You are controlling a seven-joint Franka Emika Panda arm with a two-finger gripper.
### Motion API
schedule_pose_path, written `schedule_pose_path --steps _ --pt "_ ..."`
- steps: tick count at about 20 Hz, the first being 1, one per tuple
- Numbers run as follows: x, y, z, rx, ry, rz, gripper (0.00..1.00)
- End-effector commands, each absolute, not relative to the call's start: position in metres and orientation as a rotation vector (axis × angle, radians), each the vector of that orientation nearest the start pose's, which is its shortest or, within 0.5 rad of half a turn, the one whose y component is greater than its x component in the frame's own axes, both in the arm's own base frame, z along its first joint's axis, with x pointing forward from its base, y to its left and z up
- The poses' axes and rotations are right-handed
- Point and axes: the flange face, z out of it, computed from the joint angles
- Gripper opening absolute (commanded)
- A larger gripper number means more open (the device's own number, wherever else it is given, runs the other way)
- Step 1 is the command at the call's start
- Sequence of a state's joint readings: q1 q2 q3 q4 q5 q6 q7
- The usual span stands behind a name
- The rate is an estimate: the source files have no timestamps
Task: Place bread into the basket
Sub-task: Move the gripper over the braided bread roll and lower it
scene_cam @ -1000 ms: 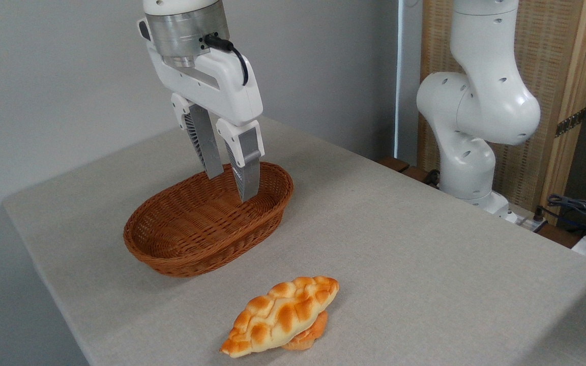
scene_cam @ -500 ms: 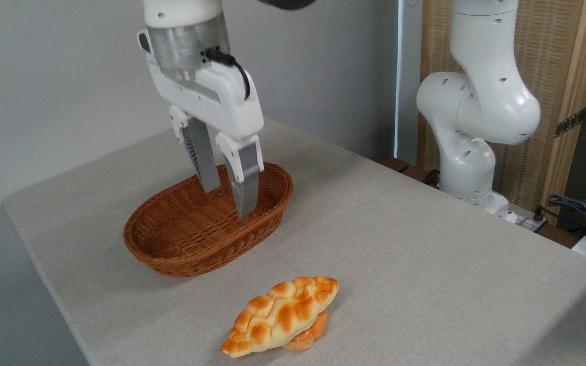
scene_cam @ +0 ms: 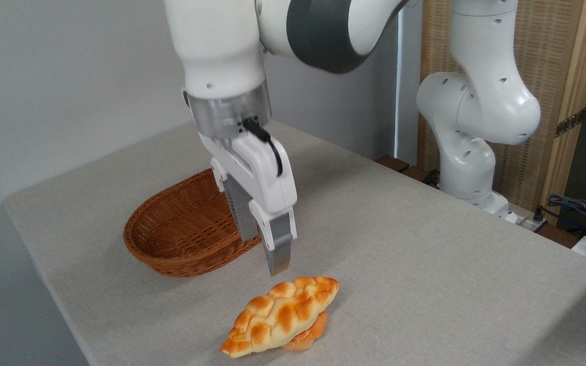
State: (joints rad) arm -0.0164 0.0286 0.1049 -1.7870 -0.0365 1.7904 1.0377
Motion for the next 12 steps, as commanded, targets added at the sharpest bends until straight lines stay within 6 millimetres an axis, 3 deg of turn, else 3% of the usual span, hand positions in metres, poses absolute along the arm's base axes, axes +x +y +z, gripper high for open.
schedule_pose_path --steps 1,5,12 --pt "0.568 0.060 0.506 -2.801 1.477 0.005 1.00" --pt "0.562 0.077 0.493 -2.698 1.553 0.116 1.00" --pt "0.562 0.077 0.476 -2.687 1.593 0.157 1.00"
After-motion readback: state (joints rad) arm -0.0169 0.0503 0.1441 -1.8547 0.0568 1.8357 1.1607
